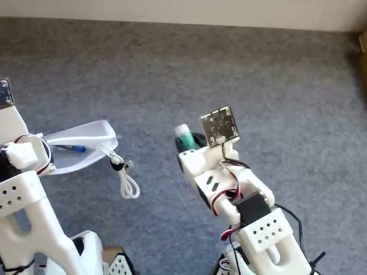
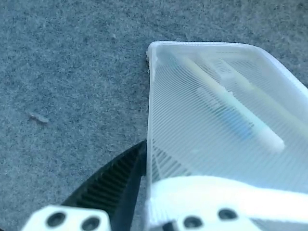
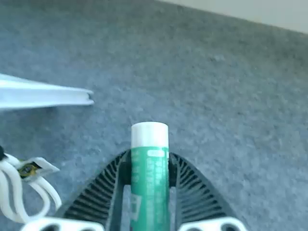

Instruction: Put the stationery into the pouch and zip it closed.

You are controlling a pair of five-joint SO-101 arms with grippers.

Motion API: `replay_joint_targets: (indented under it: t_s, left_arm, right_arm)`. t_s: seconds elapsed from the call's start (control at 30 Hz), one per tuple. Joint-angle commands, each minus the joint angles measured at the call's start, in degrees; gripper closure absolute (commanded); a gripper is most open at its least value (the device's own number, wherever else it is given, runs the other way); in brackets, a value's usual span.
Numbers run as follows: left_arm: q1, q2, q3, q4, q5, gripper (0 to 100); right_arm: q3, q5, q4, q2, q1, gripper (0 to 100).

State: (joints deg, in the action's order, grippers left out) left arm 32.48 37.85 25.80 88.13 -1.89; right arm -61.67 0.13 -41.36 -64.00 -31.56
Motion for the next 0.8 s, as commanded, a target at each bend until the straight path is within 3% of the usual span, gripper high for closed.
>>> replay_joint_targets:
  t_s: [0.0, 0.17, 0.37, 0.57, 0.77]
  left_arm:
    - [-0.92, -0.22, 0.75, -1.05, -0.26, 99]
    - [-0.92, -0.22, 0.75, -1.05, -0.26, 99]
    - [-1.01, -0.22, 0.75, -1.05, -0.26, 99]
    - [-1.01, -0.22, 0.75, -1.05, -0.26, 99]
    - [-1.01, -0.22, 0.84, -1.05, -0.26, 99]
  right_arm:
    - [-1.63, 6.68, -4.53, -1.80, 1.98, 99.2]
    - [-10.33, 13.63, -6.11, -1.80, 1.98, 99.2]
    - [-14.99, 14.42, -6.37, -1.80, 1.98, 99.1]
    - [-15.34, 14.15, -12.97, -1.80, 1.98, 83.5]
    - [-15.52, 14.42, -15.96, -1.80, 1.89, 82.7]
